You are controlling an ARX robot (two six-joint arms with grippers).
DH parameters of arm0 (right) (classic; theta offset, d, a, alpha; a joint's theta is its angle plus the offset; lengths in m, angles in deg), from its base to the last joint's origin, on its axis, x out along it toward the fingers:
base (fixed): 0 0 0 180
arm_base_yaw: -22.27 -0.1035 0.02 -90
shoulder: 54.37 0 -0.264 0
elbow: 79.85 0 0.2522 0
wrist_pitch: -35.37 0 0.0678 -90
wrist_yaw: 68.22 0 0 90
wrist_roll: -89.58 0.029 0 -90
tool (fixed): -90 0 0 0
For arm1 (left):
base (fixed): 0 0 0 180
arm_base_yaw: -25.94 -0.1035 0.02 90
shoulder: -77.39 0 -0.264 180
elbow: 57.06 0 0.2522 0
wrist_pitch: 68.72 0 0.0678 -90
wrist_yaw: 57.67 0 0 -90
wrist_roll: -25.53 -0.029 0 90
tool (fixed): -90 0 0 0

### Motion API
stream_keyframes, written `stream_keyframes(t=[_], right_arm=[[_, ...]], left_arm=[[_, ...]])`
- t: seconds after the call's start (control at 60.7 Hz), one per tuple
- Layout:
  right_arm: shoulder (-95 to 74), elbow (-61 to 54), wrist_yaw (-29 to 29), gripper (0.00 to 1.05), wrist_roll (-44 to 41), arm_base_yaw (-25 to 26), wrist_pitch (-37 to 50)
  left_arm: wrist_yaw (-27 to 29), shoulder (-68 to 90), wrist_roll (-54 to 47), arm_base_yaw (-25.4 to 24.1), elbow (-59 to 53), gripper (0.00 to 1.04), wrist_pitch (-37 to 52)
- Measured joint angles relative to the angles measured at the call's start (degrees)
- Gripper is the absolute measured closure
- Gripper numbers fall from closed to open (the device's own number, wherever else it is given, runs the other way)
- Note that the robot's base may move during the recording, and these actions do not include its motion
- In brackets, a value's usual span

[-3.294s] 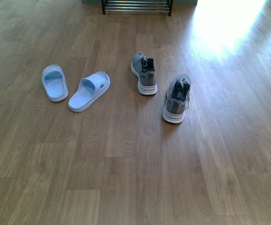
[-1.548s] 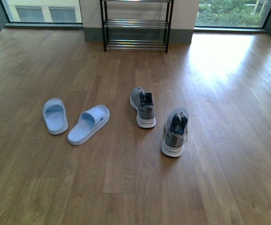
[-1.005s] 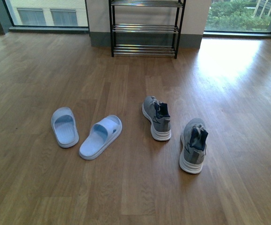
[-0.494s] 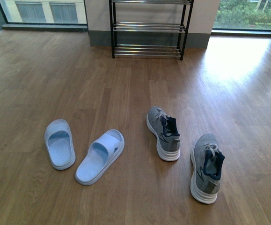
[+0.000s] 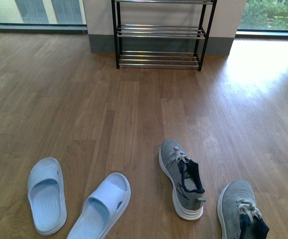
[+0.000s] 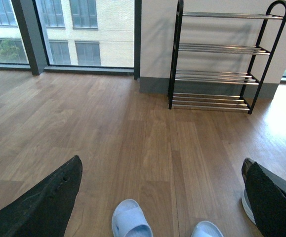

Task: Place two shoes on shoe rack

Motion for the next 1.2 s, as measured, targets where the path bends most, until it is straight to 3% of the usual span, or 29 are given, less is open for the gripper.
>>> stream_keyframes(t=[0.214,0.28,0.346,0.412,0.527,0.659,0.807,1.005,1.202], right_arm=[[-0.1,0.0,-0.3,0.09,0.0,0.0,-0.1],[-2.9,1.0,-4.5,0.09,2.0,-0.3,-2.6],[-10.8,1.9,-3.6,0.09,4.2,3.3,-0.8],[-22.3,2.7,0.8,0.09,5.1,8.3,4.7],[-47.6,3.8,5.1,0.09,3.2,14.8,20.1],[-76.4,6.9,5.8,0.09,-0.9,17.6,37.1],[-106.4,12.0,5.4,0.09,-5.6,18.0,50.0],[-133.5,20.2,4.3,0.09,-8.0,19.1,52.4],[-145.4,26.7,4.5,0.09,-7.8,20.5,51.0]], left_arm=[[0.0,0.0,0.0,0.0,0.0,0.09,0.0],[0.0,0.0,0.0,0.0,0.0,0.09,0.0],[0.0,0.0,0.0,0.0,0.0,0.09,0.0],[0.0,0.0,0.0,0.0,0.0,0.09,0.0],[0.0,0.0,0.0,0.0,0.0,0.09,0.0],[0.0,0.0,0.0,0.0,0.0,0.09,0.0],[0.0,0.0,0.0,0.0,0.0,0.09,0.0],[0.0,0.0,0.0,0.0,0.0,0.09,0.0],[0.0,0.0,0.0,0.0,0.0,0.09,0.0]])
